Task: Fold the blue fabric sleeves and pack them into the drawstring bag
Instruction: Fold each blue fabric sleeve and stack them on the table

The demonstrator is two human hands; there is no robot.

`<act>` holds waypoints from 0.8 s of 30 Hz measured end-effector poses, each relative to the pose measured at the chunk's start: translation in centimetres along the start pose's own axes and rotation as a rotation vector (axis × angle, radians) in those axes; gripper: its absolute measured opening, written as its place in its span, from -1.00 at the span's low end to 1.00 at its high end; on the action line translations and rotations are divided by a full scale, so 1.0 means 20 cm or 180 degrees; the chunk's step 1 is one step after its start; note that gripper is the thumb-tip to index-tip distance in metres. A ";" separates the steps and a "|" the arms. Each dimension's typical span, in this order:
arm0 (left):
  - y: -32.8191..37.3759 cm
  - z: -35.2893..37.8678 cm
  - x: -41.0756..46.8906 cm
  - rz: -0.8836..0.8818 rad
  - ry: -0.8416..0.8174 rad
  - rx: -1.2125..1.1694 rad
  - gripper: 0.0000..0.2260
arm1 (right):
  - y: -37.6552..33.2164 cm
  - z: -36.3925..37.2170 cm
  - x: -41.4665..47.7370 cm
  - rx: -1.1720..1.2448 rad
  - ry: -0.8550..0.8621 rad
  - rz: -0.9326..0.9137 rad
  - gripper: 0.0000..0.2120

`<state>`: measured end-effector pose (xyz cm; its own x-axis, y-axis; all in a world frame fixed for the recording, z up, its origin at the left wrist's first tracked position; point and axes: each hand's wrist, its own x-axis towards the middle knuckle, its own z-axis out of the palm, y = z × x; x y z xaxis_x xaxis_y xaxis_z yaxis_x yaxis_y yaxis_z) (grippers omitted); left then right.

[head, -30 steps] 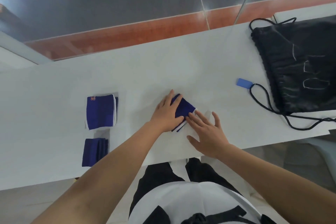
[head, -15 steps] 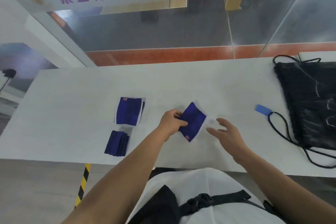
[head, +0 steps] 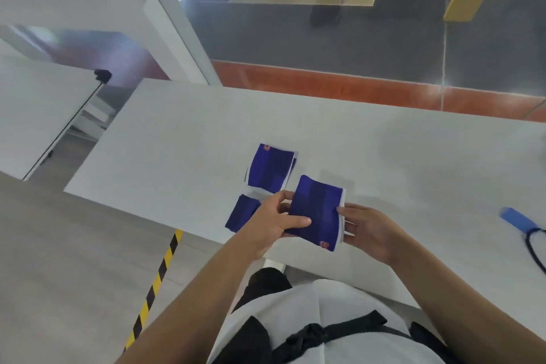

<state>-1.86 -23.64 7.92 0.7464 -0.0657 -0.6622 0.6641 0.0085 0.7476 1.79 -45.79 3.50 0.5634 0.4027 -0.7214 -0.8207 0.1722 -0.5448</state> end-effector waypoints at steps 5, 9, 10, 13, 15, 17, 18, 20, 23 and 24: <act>0.03 -0.20 0.05 0.0068 -0.0016 0.0391 -0.72 | -0.01 0.18 0.06 -0.0324 0.0435 -0.0236 -0.78; 0.10 -0.39 0.15 0.0286 0.0198 0.0314 -0.82 | -0.07 0.39 0.12 -0.0636 0.0728 -0.0486 -0.83; 0.11 -0.44 0.17 0.0280 0.0208 0.0273 -0.83 | -0.08 0.44 0.14 -0.0684 0.0798 -0.0525 -0.82; 0.15 -0.57 0.27 0.0293 0.0109 0.0381 -0.77 | -0.07 0.57 0.22 -0.0713 0.1131 -0.0571 -0.73; 0.17 -0.64 0.33 0.0310 -0.0058 0.0476 -0.67 | -0.05 0.62 0.29 -0.0590 0.1465 -0.0587 -0.71; 0.19 -0.71 0.38 0.0333 -0.0204 0.0508 -0.62 | -0.04 0.66 0.35 -0.0423 0.1802 -0.0606 -0.70; 0.19 -0.73 0.41 0.0362 -0.0254 0.0533 -0.64 | -0.05 0.67 0.38 -0.0385 0.1923 -0.0624 -0.69; 0.20 -0.77 0.47 0.0468 -0.0262 0.0734 -0.70 | -0.07 0.71 0.45 -0.0413 0.2088 -0.0662 -0.68; 0.23 -0.80 0.59 0.0581 -0.0129 0.1133 -0.70 | -0.12 0.74 0.55 -0.0490 0.2264 -0.0687 -0.74; 0.24 -0.81 0.62 0.0603 -0.0089 0.1190 -0.68 | -0.14 0.74 0.59 -0.0547 0.2331 -0.0698 -0.75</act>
<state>11.28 -8.19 2.40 0.8489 -0.1248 -0.5136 0.4499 -0.3394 0.8261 9.32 -28.17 2.94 0.6792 -0.3303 -0.6554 -0.6909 0.0135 -0.7228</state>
